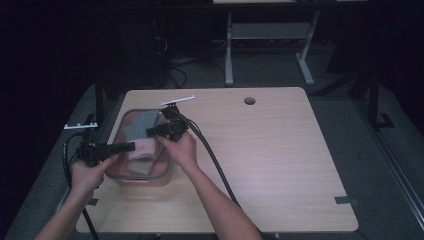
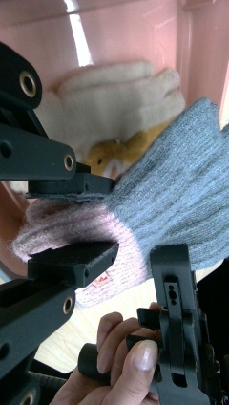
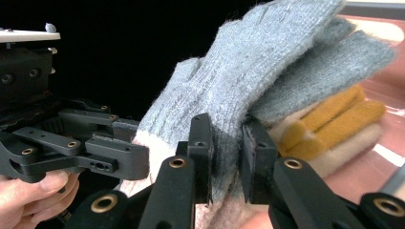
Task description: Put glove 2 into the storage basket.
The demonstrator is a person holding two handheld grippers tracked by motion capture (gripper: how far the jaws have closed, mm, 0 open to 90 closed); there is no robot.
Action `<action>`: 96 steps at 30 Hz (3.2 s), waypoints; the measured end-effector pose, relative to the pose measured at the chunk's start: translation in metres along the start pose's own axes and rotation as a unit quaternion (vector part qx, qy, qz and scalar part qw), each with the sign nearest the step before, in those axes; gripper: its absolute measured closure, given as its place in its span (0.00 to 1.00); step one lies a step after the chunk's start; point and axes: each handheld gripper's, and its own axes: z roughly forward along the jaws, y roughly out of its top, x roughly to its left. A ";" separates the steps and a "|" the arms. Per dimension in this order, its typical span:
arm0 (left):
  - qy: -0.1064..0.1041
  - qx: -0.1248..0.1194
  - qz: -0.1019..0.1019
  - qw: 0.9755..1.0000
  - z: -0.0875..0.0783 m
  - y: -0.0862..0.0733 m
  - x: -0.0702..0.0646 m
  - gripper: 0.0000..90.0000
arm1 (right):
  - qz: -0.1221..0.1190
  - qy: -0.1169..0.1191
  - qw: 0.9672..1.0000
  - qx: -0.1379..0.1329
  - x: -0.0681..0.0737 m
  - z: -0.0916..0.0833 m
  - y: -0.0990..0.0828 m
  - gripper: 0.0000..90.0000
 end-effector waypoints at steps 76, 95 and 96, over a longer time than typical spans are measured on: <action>0.066 0.026 0.003 0.998 0.006 0.006 0.011 0.61 | -0.003 -0.025 0.999 0.037 -0.019 -0.002 0.000 0.60; 0.042 0.022 0.017 0.999 0.018 0.015 -0.009 0.54 | 0.009 -0.005 1.000 0.008 -0.031 -0.039 -0.002 0.50; 0.041 0.023 0.017 0.999 0.020 0.016 -0.010 0.53 | 0.013 -0.005 1.000 0.007 -0.032 -0.041 -0.002 0.50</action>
